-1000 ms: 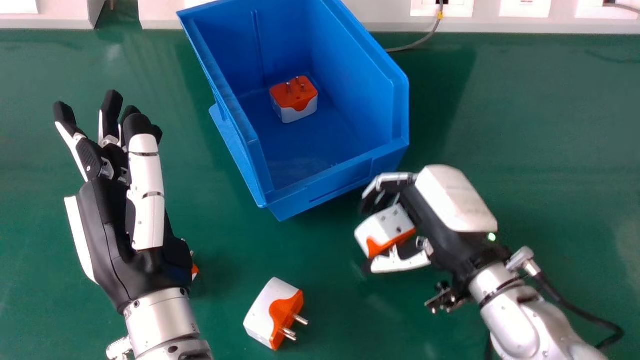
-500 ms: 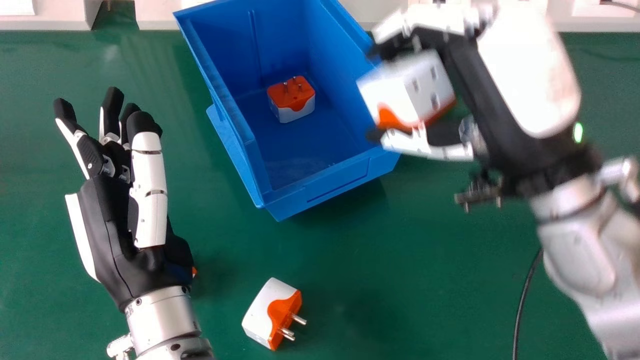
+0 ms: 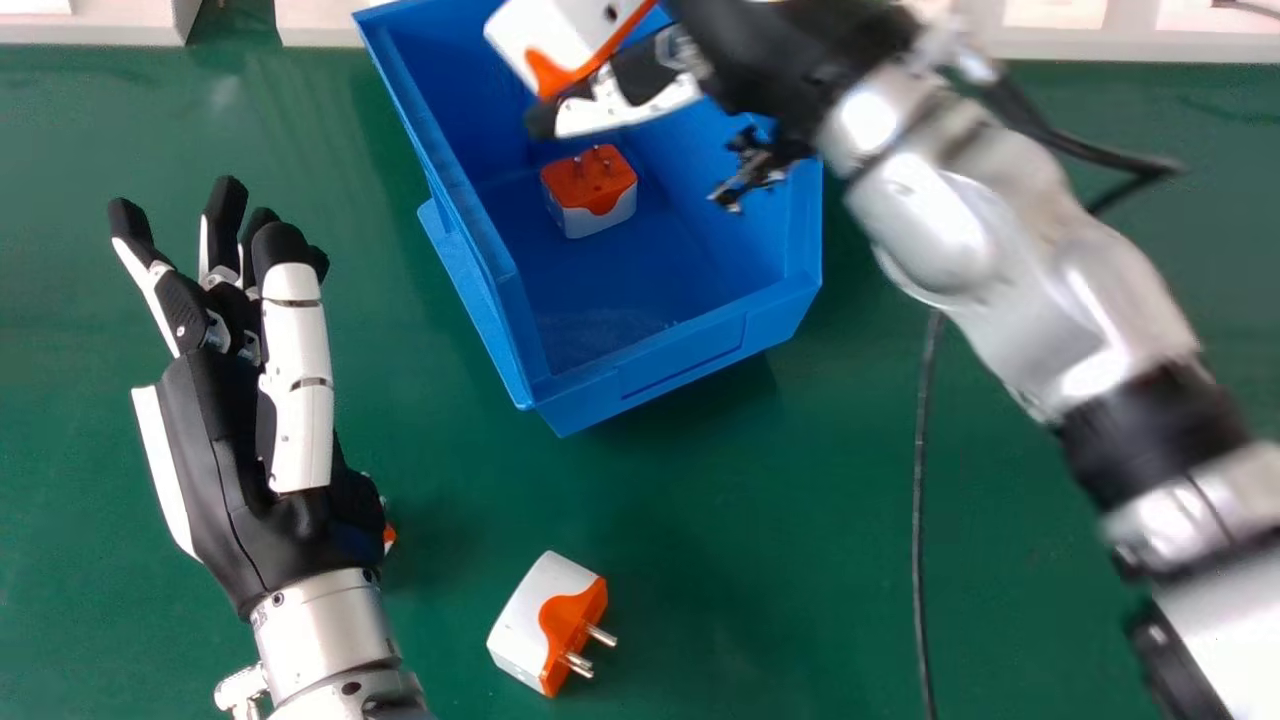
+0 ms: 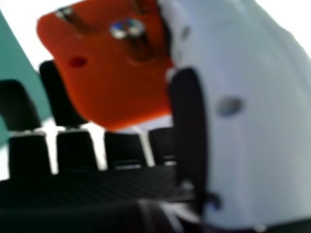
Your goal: Pick all objects and put in blue box
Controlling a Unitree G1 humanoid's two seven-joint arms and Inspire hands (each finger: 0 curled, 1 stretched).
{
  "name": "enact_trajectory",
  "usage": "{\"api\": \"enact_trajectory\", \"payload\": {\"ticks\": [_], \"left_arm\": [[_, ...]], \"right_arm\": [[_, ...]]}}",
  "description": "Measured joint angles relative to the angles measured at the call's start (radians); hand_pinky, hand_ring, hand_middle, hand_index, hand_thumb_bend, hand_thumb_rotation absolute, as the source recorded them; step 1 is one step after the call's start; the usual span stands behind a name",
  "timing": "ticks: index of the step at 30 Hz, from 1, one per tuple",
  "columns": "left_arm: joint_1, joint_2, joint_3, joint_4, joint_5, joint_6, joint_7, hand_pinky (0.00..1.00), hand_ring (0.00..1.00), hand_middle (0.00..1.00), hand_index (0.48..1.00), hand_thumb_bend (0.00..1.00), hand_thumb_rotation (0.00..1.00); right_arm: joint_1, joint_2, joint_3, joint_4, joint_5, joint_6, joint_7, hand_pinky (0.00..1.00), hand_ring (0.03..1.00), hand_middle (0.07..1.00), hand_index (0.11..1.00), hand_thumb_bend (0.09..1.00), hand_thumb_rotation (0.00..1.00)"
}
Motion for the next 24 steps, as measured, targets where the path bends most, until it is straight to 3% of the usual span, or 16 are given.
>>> {"api": "enact_trajectory", "payload": {"ticks": [3,5,9,13,16,24], "left_arm": [[-0.003,-0.001,0.009,0.005,0.003,-0.001,0.015,0.87,0.93,0.94,0.916,0.43,0.51],[-0.006,-0.001,0.008,0.006,0.007,-0.001,0.019,0.86,0.92,0.93,0.912,0.43,0.52],[-0.008,-0.001,0.01,0.007,0.008,-0.002,0.021,0.85,0.92,0.93,0.91,0.41,0.51],[-0.012,-0.001,0.01,0.009,0.008,-0.005,0.02,0.86,0.93,0.93,0.919,0.4,0.51],[-0.014,-0.001,0.008,0.015,0.008,-0.006,0.011,0.87,0.93,0.94,0.922,0.39,0.52],[-0.014,-0.001,0.01,0.016,0.011,-0.006,0.018,0.86,0.92,0.93,0.915,0.39,0.52]], "right_arm": [[-0.095,0.061,0.05,0.247,-0.019,0.011,-0.026,0.32,0.422,0.499,0.519,0.496,0.0],[-0.168,0.093,0.106,0.443,-0.062,0.044,-0.049,0.32,0.411,0.49,0.545,0.492,0.0],[-0.202,0.126,0.152,0.607,-0.083,0.088,-0.065,0.3,0.421,0.511,0.547,0.489,0.0],[-0.209,0.133,0.198,0.685,-0.107,0.151,-0.042,0.31,0.436,0.508,0.534,0.492,0.0],[-0.226,0.14,0.243,0.708,-0.129,0.193,0.004,0.31,0.439,0.513,0.533,0.492,0.0],[-0.252,0.181,0.324,0.733,-0.161,0.25,0.111,0.31,0.44,0.551,0.512,0.493,0.0]]}}
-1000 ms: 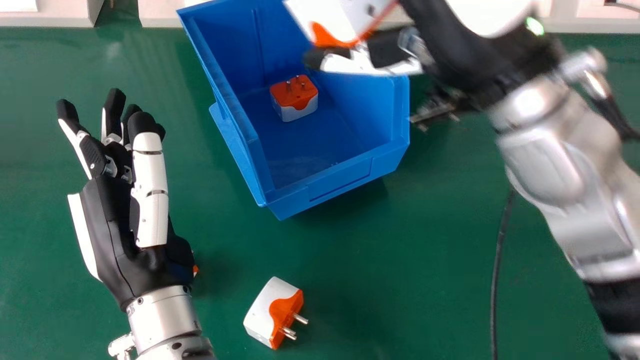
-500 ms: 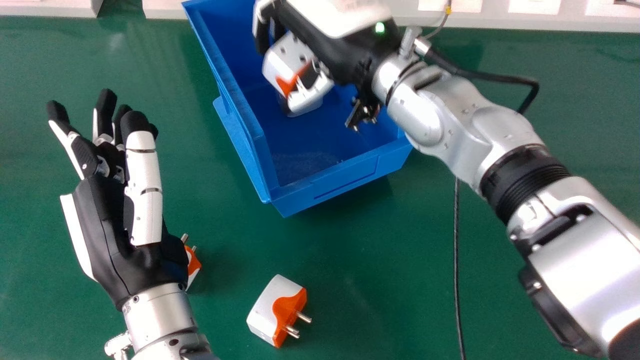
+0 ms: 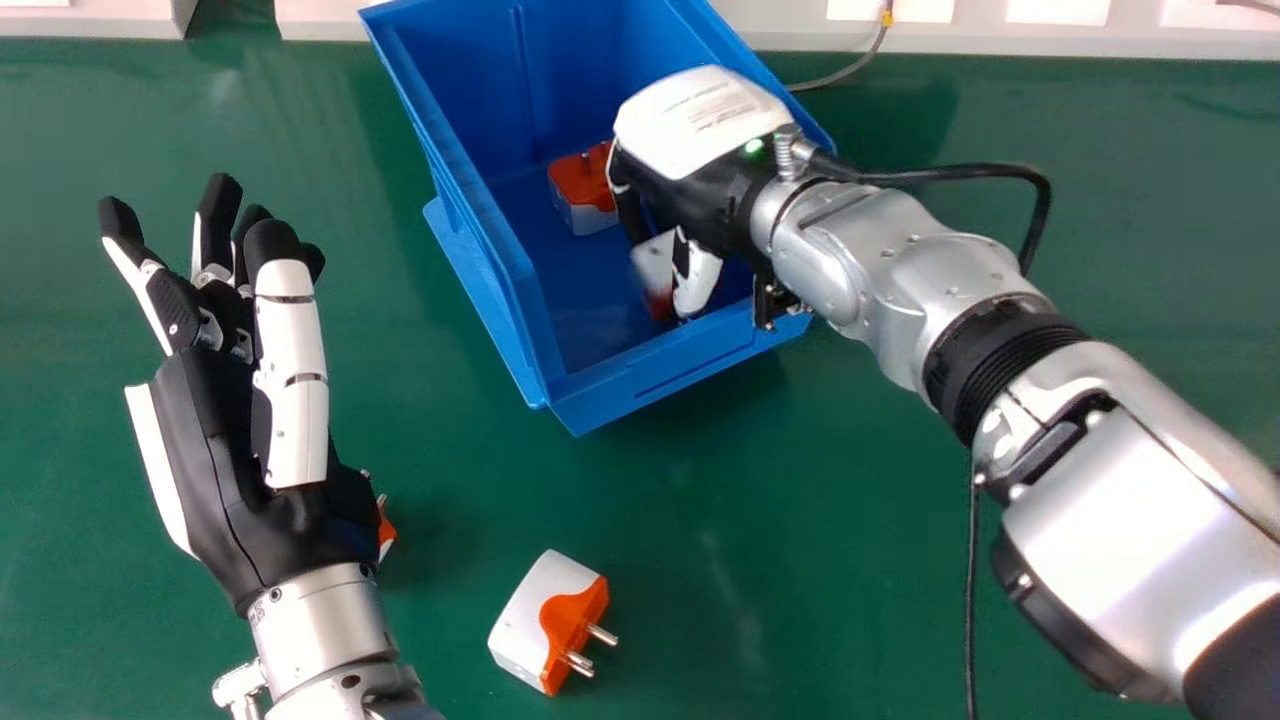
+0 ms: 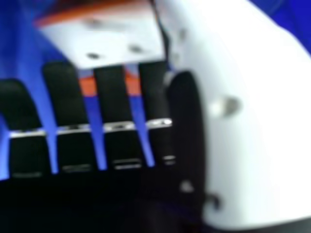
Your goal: Pick all objects and put in blue box
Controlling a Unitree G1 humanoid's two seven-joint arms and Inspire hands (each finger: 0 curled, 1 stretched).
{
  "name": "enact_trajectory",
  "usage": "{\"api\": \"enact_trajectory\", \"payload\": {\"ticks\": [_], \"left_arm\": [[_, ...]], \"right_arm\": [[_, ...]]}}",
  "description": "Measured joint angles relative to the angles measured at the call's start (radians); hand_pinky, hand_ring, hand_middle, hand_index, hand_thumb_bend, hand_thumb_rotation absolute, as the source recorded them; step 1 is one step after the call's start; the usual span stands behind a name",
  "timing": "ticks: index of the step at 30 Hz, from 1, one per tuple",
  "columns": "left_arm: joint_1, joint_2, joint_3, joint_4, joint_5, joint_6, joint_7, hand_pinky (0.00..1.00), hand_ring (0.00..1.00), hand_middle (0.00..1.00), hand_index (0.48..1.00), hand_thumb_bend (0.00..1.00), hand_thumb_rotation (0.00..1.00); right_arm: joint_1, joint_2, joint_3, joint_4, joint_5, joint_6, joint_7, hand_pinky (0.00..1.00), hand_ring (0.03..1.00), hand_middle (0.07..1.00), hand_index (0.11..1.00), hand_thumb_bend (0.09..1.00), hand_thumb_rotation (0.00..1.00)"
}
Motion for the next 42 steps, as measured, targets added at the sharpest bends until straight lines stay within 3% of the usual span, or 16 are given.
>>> {"api": "enact_trajectory", "payload": {"ticks": [42], "left_arm": [[-0.001,0.0,-0.002,0.009,0.003,-0.013,-0.003,0.88,0.93,0.94,0.925,0.39,0.53]], "right_arm": [[0.0,-0.001,0.02,0.0,0.008,-0.027,-0.016,0.31,0.443,0.55,0.515,0.493,0.0]]}}
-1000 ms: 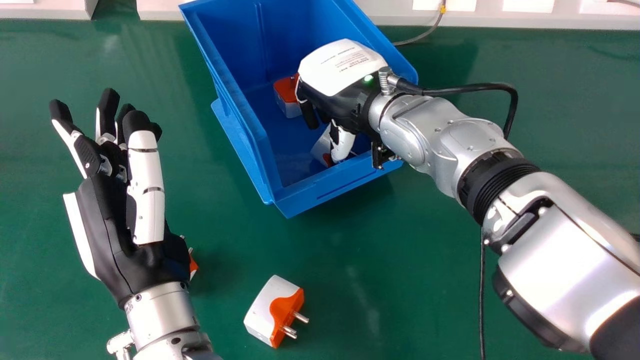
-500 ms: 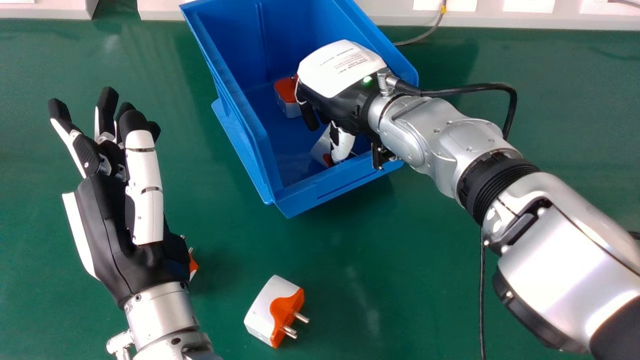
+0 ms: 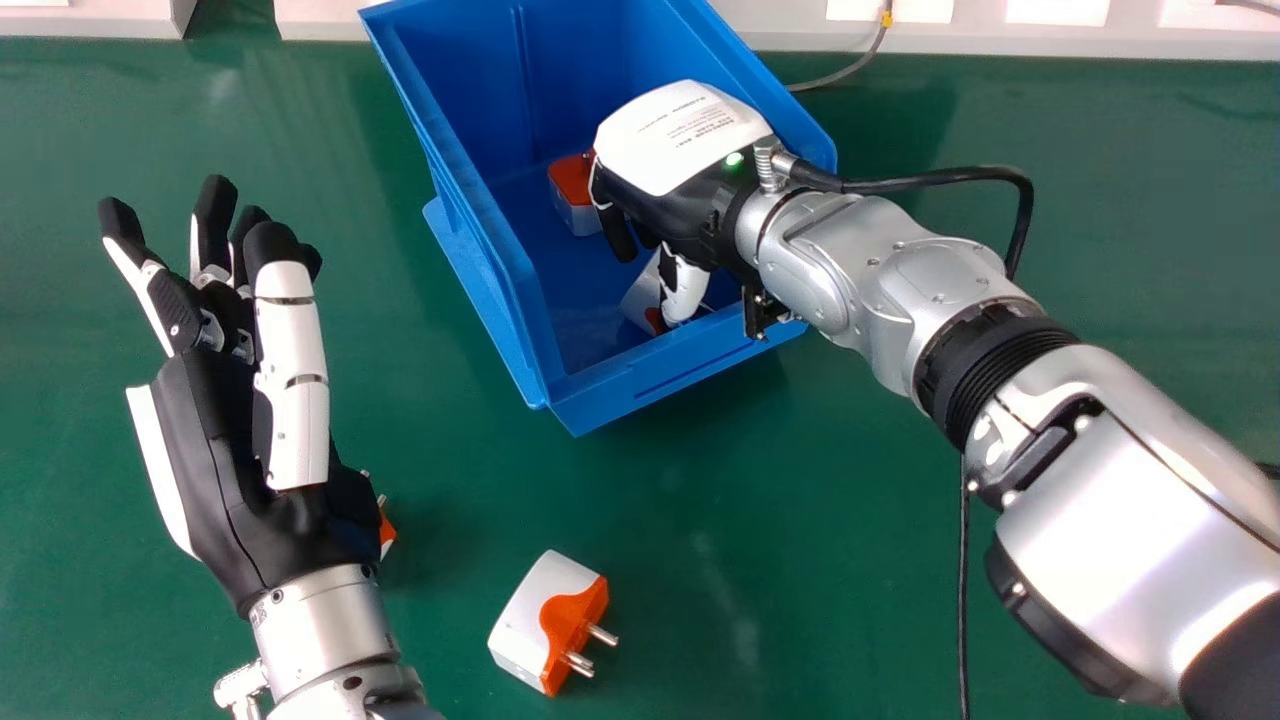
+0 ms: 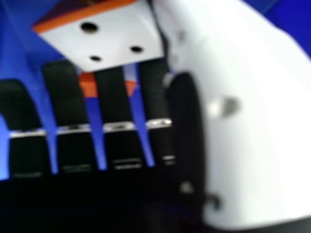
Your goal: Pick all objects and put in blue box
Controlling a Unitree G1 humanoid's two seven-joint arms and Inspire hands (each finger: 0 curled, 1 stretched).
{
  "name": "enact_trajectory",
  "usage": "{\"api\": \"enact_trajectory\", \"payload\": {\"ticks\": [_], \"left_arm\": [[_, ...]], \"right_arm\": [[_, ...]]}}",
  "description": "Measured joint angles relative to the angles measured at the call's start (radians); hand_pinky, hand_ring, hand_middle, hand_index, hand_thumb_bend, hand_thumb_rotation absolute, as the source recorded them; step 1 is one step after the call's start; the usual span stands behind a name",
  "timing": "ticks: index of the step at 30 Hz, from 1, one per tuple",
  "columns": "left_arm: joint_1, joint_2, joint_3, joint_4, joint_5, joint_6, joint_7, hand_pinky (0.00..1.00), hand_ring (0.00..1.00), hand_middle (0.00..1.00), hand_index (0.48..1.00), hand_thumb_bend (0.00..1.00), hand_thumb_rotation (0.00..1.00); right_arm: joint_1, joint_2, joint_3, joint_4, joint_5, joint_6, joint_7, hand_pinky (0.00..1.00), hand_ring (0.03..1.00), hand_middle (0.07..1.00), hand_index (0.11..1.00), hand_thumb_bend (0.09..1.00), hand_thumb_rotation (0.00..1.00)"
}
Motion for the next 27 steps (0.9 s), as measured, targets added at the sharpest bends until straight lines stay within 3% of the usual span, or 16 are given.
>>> {"api": "enact_trajectory", "payload": {"ticks": [1,3,6,8,9,12,14,17,27], "left_arm": [[0.0,0.0,0.0,0.0,0.0,0.0,-0.001,0.88,0.94,0.94,0.926,0.39,0.53],[0.0,0.0,0.0,0.0,0.0,0.0,-0.001,0.88,0.94,0.94,0.926,0.4,0.53],[0.0,0.0,0.0,-0.001,0.0,0.001,-0.001,0.89,0.94,0.94,0.927,0.4,0.53],[0.0,0.0,-0.001,-0.003,-0.002,0.001,-0.001,0.89,0.94,0.94,0.926,0.4,0.53],[0.0,0.0,-0.001,-0.003,-0.003,0.001,-0.002,0.89,0.94,0.94,0.926,0.4,0.52],[0.001,0.0,-0.001,-0.003,-0.008,0.001,-0.004,0.9,0.94,0.95,0.932,0.4,0.53],[0.001,0.0,0.0,-0.003,-0.011,0.0,-0.012,0.9,0.95,0.95,0.937,0.39,0.53],[0.001,0.0,0.001,-0.003,-0.011,0.0,-0.022,0.9,0.95,0.95,0.937,0.39,0.53],[0.001,0.0,0.002,-0.003,-0.012,0.0,-0.024,0.9,0.94,0.95,0.932,0.4,0.52]], "right_arm": [[0.0,-0.001,-0.001,0.0,0.001,0.0,-0.003,0.35,0.436,0.537,0.521,0.501,0.0],[0.0,-0.004,-0.004,-0.003,0.004,0.0,-0.011,0.49,0.61,0.684,0.691,0.709,0.09],[0.0,-0.009,-0.022,-0.005,0.027,0.01,-0.009,0.68,0.805,0.862,0.838,0.811,0.3],[0.0,-0.017,-0.027,-0.014,0.032,0.017,-0.011,0.72,0.848,0.912,0.878,0.829,0.39],[0.001,-0.022,-0.029,-0.02,0.032,0.017,-0.02,0.74,0.863,0.932,0.898,0.828,0.45],[0.002,-0.038,-0.032,-0.036,0.034,0.012,-0.04,0.75,0.868,0.938,0.906,0.822,0.5],[0.006,-0.047,-0.032,-0.043,0.034,0.003,-0.05,0.75,0.864,0.933,0.903,0.826,0.53],[0.013,-0.052,-0.033,-0.051,0.034,0.0,-0.069,0.75,0.861,0.928,0.9,0.827,0.54],[0.018,-0.053,-0.031,-0.054,0.034,0.0,-0.077,0.75,0.863,0.928,0.898,0.831,0.53]]}}
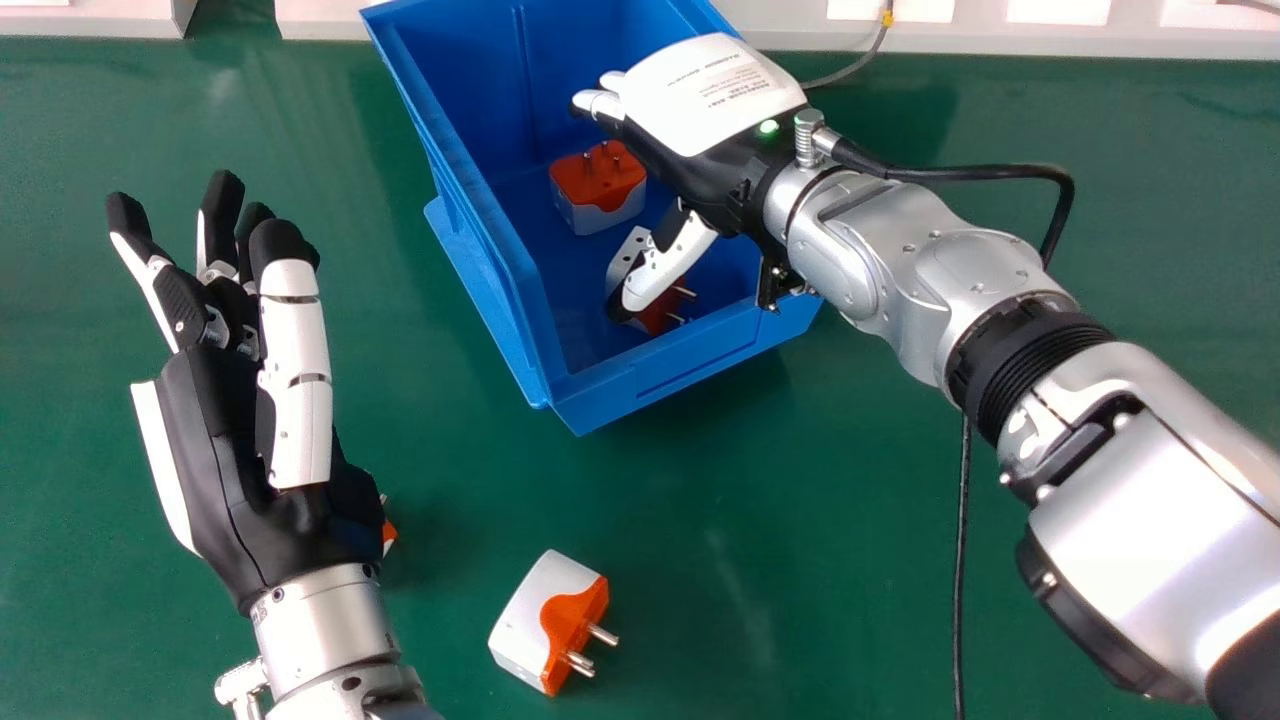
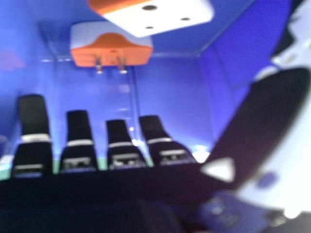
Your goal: Pick all objects and put in blue box
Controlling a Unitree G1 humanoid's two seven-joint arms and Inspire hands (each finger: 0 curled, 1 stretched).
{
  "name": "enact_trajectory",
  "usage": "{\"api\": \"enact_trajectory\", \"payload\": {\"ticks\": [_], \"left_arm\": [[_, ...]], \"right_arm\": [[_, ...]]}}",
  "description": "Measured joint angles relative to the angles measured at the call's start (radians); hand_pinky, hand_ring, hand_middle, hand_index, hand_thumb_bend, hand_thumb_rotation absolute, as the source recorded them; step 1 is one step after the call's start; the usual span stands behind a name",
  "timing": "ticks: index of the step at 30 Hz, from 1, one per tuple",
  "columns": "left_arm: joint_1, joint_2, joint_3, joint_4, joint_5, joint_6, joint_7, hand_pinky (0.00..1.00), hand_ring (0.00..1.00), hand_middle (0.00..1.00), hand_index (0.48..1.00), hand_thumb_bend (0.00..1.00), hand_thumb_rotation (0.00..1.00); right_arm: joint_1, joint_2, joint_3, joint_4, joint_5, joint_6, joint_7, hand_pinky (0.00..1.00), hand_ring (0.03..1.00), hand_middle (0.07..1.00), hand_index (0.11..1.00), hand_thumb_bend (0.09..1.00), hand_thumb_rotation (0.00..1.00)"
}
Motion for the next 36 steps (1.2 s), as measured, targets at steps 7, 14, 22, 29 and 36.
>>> {"api": "enact_trajectory", "payload": {"ticks": [7,14,22,29,36], "left_arm": [[0.0,0.0,0.0,0.0,0.001,0.0,0.001,0.89,0.94,0.95,0.931,0.39,0.53],[0.0,0.0,0.001,0.0,0.001,0.0,0.001,0.9,0.94,0.95,0.933,0.39,0.53],[0.0,0.0,0.001,0.0,0.0,0.001,0.001,0.9,0.95,0.95,0.934,0.4,0.53],[0.0,0.0,0.001,0.0,0.0,0.001,0.001,0.89,0.94,0.95,0.931,0.4,0.52],[0.0,0.0,0.001,0.0,0.0,0.001,0.001,0.9,0.95,0.96,0.937,0.4,0.53]], "right_arm": [[0.0,0.0,0.0,0.0,0.0,0.0,-0.001,0.74,0.855,0.924,0.891,0.838,0.5],[0.0,0.0,0.0,0.0,0.0,0.003,-0.009,0.74,0.855,0.923,0.889,0.843,0.49],[0.0,0.0,0.0,0.0,0.0,0.002,-0.013,0.74,0.857,0.925,0.889,0.842,0.48],[0.0,0.0,0.003,0.0,-0.001,0.003,-0.027,0.73,0.852,0.922,0.884,0.853,0.48],[0.004,-0.012,-0.008,-0.004,0.005,-0.018,-0.05,0.69,0.839,0.915,0.886,0.839,0.52]]}}
